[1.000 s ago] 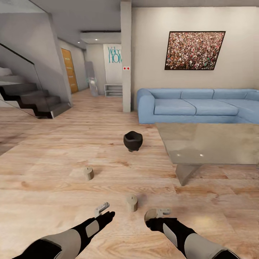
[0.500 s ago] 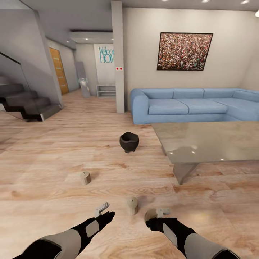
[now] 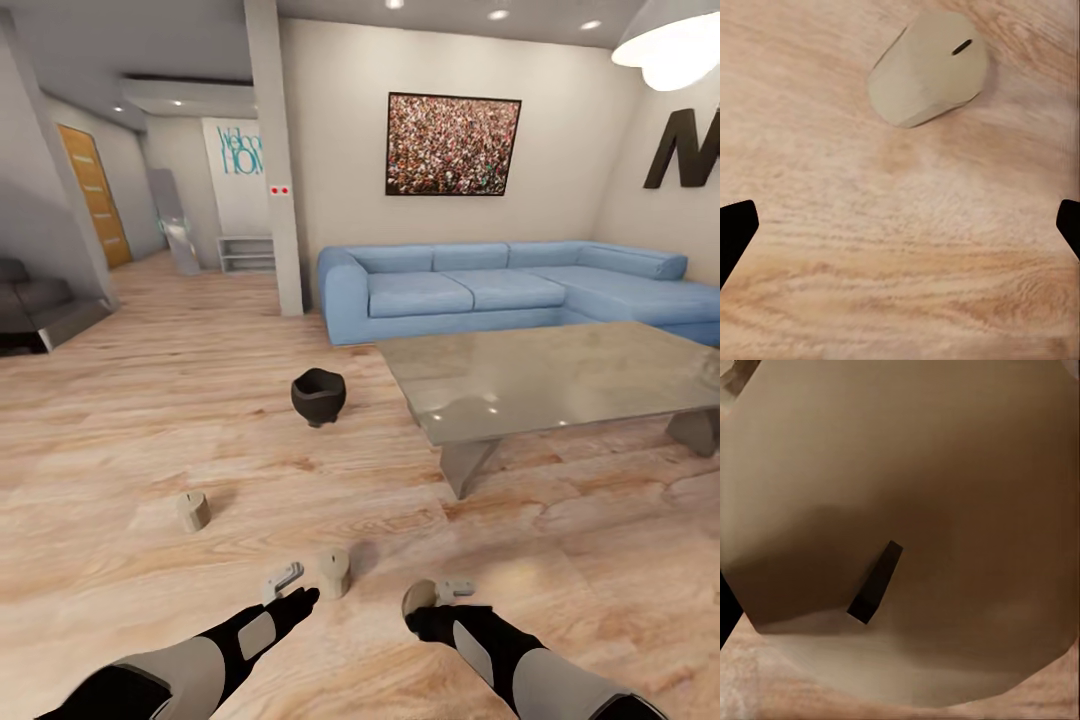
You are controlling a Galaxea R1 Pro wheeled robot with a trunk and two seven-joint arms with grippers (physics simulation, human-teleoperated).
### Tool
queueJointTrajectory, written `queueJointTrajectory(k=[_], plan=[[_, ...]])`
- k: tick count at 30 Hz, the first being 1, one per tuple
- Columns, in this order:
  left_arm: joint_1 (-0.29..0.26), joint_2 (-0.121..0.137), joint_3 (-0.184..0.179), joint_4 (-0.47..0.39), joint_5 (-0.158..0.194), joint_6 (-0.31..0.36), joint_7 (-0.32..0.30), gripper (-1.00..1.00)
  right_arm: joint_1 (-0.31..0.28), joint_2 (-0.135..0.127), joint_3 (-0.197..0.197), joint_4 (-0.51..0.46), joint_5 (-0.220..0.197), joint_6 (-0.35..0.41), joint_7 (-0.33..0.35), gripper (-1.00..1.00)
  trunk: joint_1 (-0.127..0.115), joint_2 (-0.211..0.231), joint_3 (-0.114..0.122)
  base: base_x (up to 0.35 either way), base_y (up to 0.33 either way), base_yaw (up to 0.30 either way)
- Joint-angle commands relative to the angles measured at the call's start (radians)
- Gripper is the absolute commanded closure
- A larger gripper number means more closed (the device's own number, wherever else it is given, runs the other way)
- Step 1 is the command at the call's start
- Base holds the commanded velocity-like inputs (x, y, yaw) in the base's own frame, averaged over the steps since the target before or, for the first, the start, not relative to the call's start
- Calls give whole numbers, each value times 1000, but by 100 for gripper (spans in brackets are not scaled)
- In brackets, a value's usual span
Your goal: Place each of the two pumpkins and all three candles from the living room inside a cabinet in the living room (use any cabinet), then make sure every cabinet is closed, and position the cauldron so it is next to a table in the living room.
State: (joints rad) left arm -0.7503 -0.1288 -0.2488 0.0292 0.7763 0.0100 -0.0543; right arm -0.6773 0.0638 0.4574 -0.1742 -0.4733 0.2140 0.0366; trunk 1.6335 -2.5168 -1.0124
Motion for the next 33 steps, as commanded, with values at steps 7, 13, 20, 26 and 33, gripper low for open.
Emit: queueJointTrajectory(k=[7,13,20,26,33], plan=[[-1,1,-7,3,11,1,-6,-100,-1,-1,3,-1,-2,4,-1,100,0,0,-1,-16,10,-295],[-1,1,-7,3,11,1,-6,-100,-1,-1,3,-1,-2,4,-1,100,0,0,-1,-112,174,-295],[-1,1,-7,3,11,1,-6,-100,-1,-1,3,-1,-2,4,-1,100,0,0,-1,-149,236,-295],[-1,1,-7,2,11,2,-6,-100,-1,-1,3,-1,-2,4,-1,100,0,0,-1,-171,244,-295],[-1,1,-7,2,11,2,-6,-100,-1,-1,3,-1,-2,4,-1,100,0,0,-3,-176,246,-296]])
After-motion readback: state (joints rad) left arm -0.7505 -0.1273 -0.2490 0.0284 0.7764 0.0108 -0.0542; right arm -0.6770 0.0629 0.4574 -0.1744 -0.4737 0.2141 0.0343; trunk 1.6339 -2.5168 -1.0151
